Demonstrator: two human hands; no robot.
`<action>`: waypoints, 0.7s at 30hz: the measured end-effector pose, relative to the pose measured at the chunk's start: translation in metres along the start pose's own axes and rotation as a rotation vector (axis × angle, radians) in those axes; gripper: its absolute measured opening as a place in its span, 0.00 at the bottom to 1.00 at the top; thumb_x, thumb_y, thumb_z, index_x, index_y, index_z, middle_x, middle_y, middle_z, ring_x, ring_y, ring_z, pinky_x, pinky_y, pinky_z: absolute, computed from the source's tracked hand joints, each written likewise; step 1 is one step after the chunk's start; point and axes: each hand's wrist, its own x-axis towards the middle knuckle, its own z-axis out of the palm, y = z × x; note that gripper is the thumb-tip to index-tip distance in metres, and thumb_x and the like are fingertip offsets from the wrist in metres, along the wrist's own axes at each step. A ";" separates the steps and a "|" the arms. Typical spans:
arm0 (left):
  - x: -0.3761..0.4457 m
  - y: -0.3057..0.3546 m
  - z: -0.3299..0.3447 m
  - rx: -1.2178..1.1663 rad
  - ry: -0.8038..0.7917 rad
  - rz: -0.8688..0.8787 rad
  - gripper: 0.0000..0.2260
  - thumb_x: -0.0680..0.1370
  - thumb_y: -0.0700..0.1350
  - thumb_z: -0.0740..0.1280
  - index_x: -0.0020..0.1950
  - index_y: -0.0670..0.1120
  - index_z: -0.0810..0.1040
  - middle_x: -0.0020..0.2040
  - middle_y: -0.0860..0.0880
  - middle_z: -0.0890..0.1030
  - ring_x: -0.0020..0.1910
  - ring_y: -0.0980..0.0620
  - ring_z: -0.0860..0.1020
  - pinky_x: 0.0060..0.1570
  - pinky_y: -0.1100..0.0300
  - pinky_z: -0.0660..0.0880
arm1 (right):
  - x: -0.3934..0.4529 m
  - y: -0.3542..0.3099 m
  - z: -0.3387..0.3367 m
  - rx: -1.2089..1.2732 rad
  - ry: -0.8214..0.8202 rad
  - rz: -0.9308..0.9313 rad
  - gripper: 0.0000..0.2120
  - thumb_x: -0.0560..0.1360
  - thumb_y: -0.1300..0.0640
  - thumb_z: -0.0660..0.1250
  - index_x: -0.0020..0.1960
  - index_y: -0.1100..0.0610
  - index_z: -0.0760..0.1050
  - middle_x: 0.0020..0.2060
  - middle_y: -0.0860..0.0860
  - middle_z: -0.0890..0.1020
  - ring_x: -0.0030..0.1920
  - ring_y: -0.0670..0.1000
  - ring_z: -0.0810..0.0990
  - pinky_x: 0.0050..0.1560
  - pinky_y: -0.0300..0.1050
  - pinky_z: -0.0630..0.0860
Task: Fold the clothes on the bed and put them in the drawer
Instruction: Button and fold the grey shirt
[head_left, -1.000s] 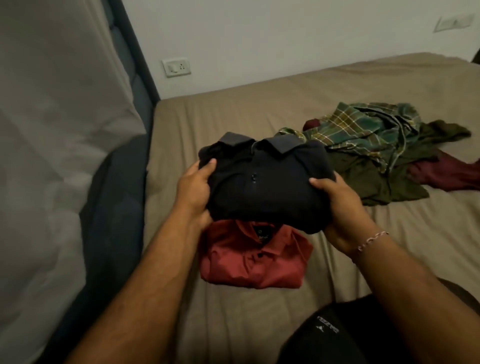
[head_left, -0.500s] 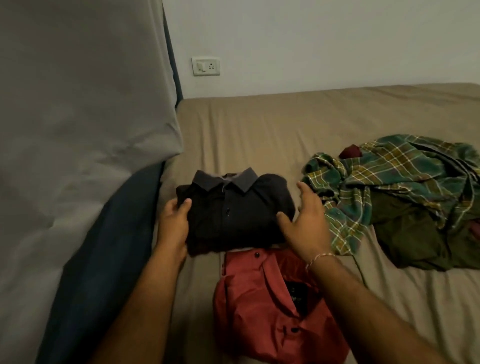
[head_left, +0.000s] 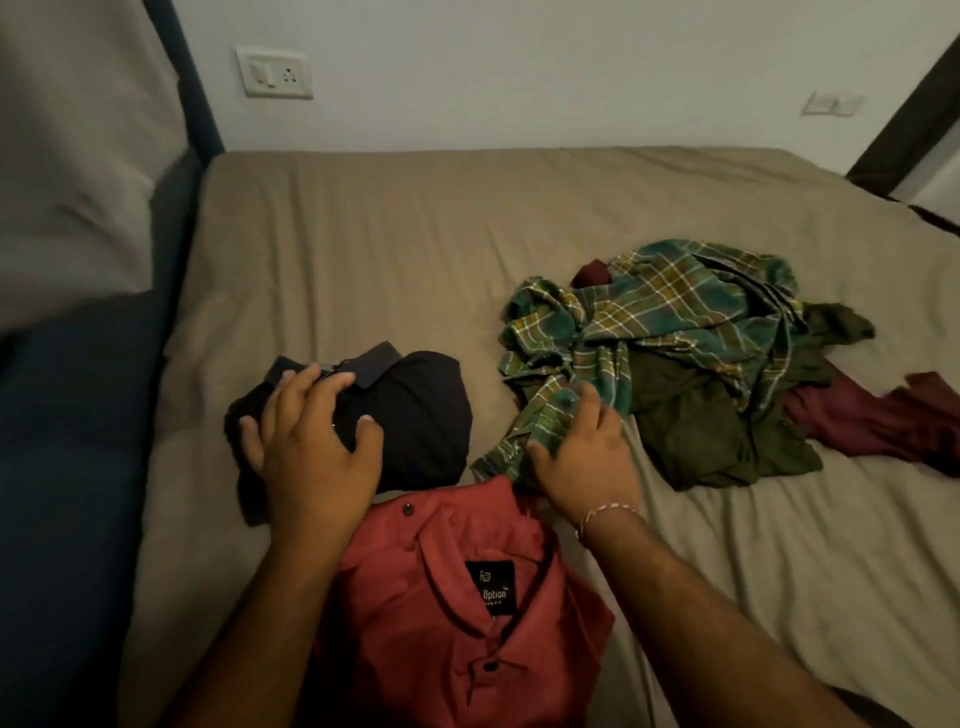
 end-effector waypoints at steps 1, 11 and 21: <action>-0.002 0.015 0.005 -0.033 -0.017 0.059 0.19 0.75 0.49 0.68 0.67 0.51 0.79 0.74 0.48 0.73 0.78 0.46 0.65 0.80 0.38 0.50 | 0.005 0.007 0.002 -0.045 -0.128 0.031 0.44 0.75 0.42 0.71 0.81 0.48 0.50 0.70 0.60 0.69 0.66 0.65 0.75 0.63 0.60 0.77; -0.058 0.127 0.098 0.428 -0.785 0.645 0.50 0.74 0.57 0.74 0.83 0.57 0.41 0.82 0.47 0.57 0.80 0.43 0.59 0.70 0.36 0.63 | -0.028 0.077 -0.051 0.525 -0.042 -0.035 0.08 0.83 0.60 0.64 0.45 0.52 0.75 0.38 0.47 0.81 0.42 0.52 0.80 0.43 0.45 0.70; -0.215 0.282 0.110 -0.621 -0.954 0.309 0.21 0.67 0.41 0.61 0.55 0.52 0.85 0.49 0.50 0.87 0.52 0.46 0.84 0.52 0.50 0.81 | -0.170 0.242 -0.192 1.188 0.095 0.318 0.20 0.84 0.46 0.62 0.45 0.59 0.82 0.30 0.57 0.75 0.26 0.51 0.69 0.32 0.42 0.55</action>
